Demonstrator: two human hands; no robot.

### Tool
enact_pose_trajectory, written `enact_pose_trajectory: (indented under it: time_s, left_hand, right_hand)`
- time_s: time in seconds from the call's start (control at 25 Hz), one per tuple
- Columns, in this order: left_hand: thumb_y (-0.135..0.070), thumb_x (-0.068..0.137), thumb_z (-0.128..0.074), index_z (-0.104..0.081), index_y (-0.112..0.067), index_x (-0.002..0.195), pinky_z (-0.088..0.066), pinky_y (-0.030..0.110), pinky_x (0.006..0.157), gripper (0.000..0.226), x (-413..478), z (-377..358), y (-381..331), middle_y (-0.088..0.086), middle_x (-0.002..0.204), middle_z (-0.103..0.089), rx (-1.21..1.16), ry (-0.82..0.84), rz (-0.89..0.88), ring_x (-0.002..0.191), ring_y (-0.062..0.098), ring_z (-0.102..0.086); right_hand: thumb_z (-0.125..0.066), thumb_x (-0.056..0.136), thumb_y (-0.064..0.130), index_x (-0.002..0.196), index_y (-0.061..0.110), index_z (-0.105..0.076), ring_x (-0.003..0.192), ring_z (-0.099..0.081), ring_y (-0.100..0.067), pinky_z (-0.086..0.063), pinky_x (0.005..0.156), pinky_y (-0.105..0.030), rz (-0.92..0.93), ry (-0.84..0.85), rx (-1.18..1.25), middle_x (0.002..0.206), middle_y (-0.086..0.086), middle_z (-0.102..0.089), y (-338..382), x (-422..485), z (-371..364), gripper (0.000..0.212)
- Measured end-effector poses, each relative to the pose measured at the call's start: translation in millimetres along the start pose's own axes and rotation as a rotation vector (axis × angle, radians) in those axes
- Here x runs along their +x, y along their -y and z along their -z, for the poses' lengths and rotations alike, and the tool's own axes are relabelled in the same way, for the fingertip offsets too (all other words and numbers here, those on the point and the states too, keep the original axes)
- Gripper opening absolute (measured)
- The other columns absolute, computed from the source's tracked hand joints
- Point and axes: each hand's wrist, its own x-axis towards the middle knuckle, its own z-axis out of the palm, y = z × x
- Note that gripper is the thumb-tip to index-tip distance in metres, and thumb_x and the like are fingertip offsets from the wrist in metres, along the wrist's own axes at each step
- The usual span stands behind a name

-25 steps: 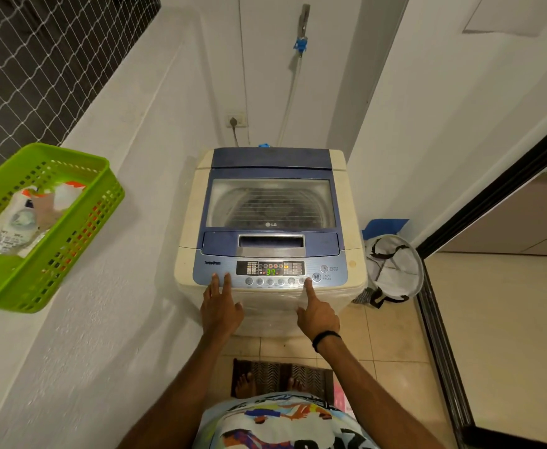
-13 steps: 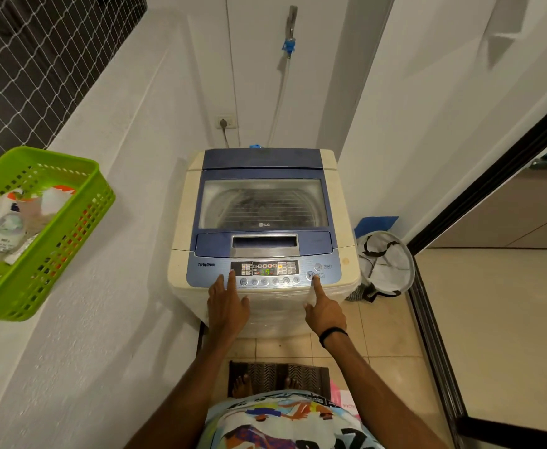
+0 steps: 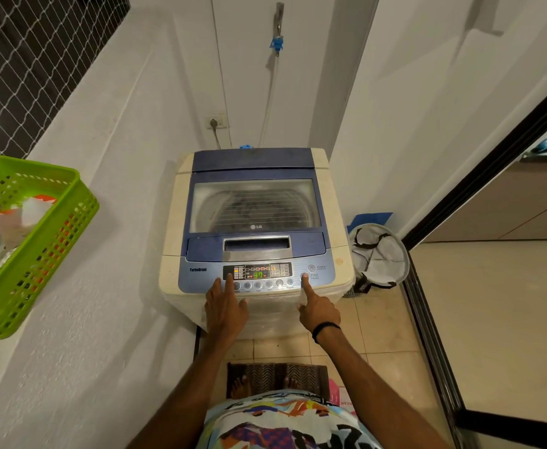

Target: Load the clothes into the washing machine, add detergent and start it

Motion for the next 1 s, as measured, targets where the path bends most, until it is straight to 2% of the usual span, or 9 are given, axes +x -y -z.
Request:
enact_pose_trajectory:
  time_s: [0.2,0.4,0.6,0.76,0.88,1.0]
  left_hand:
    - [-0.034,0.09,-0.063,-0.022,-0.016,0.153,-0.031,0.048,0.114,0.078,3.1,0.4,2.6,0.014,0.158,-0.024,-0.026,0.009,0.011,0.145,0.034,-0.023]
    - [-0.03,0.088,-0.067,-0.02,-0.012,0.154,-0.033,0.047,0.114,0.082,1.8,0.5,5.2,0.012,0.157,-0.029,-0.106,-0.018,0.032,0.144,0.031,-0.027]
    - [-0.028,0.089,-0.065,-0.016,-0.013,0.155,-0.033,0.047,0.114,0.084,-3.4,2.0,4.4,0.012,0.158,-0.027,-0.15,-0.011,0.03,0.145,0.031,-0.027]
    - [-0.023,0.089,-0.065,-0.018,-0.013,0.155,-0.035,0.045,0.113,0.082,-4.0,6.0,7.9,0.013,0.155,-0.033,-0.188,-0.052,0.018,0.142,0.031,-0.032]
    - [-0.023,0.091,-0.064,-0.022,-0.012,0.154,-0.036,0.044,0.113,0.077,-6.4,12.7,9.8,0.012,0.155,-0.034,-0.204,-0.08,-0.012,0.142,0.03,-0.034]
    - [-0.024,0.092,-0.064,-0.028,-0.01,0.152,-0.037,0.041,0.112,0.071,-1.1,20.3,9.8,0.013,0.153,-0.038,-0.248,-0.196,-0.077,0.14,0.03,-0.039]
  right_hand:
    - [-0.05,0.098,0.034,0.153,0.044,0.003,0.087,-0.066,-0.029,-0.047,0.071,-0.035,-0.018,-0.016,-0.027,0.099,-0.01,-0.069,4.0,5.5,1.8,0.077]
    - [-0.048,0.099,0.022,0.153,0.043,0.007,0.067,-0.054,-0.023,-0.045,0.065,-0.034,-0.048,-0.047,0.012,0.081,-0.004,-0.06,6.1,-0.4,-5.9,0.08]
    - [-0.052,0.097,0.033,0.153,0.044,0.008,0.082,-0.065,-0.028,-0.049,0.067,-0.035,-0.006,-0.011,0.04,0.094,-0.01,-0.07,2.8,-1.7,-0.3,0.082]
    - [-0.054,0.096,0.032,0.151,0.045,0.014,0.074,-0.064,-0.025,-0.05,0.065,-0.033,0.021,-0.096,0.079,0.089,-0.008,-0.071,4.9,-17.3,-8.0,0.089]
    - [-0.054,0.095,0.028,0.152,0.044,0.011,0.075,-0.064,-0.024,-0.05,0.065,-0.033,0.029,-0.117,0.092,0.088,-0.007,-0.07,6.9,-18.9,-5.5,0.088]
    - [-0.053,0.094,0.025,0.153,0.042,0.009,0.074,-0.064,-0.023,-0.054,0.066,-0.036,0.068,-0.204,0.115,0.086,-0.005,-0.068,14.8,-16.8,-0.7,0.087]
